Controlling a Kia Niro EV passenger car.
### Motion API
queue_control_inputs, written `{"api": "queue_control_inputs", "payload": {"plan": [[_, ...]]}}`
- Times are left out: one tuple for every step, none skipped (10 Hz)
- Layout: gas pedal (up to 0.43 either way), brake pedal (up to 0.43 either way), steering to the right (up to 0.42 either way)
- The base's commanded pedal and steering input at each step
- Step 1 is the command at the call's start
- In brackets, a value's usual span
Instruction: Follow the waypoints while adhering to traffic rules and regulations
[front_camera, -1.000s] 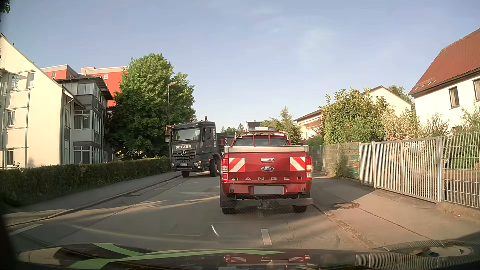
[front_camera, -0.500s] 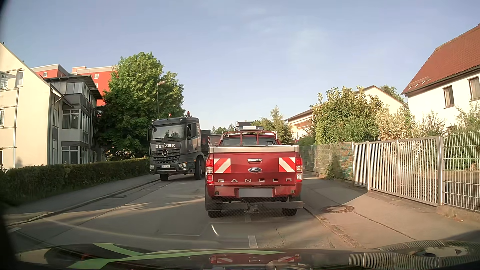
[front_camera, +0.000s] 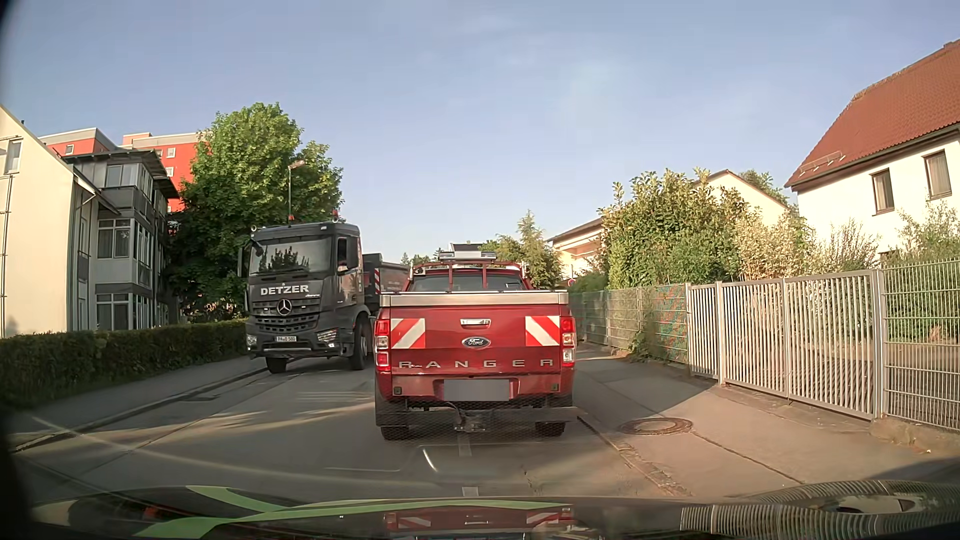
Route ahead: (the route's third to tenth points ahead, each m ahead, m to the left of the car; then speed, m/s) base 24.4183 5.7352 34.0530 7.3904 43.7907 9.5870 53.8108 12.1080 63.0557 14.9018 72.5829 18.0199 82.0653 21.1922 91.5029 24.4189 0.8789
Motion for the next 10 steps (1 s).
{"api": "queue_control_inputs", "payload": {"plan": [[0.0,0.073,0.199],[0.0,0.0,0.163],[0.0,0.0,0.126],[0.0,0.0,0.1],[0.0,0.0,0.066],[0.0,0.0,0.035],[0.0,0.0,0.012],[0.0,0.0,-0.011],[0.0,0.0,-0.029],[0.0,0.0,-0.049]]}}
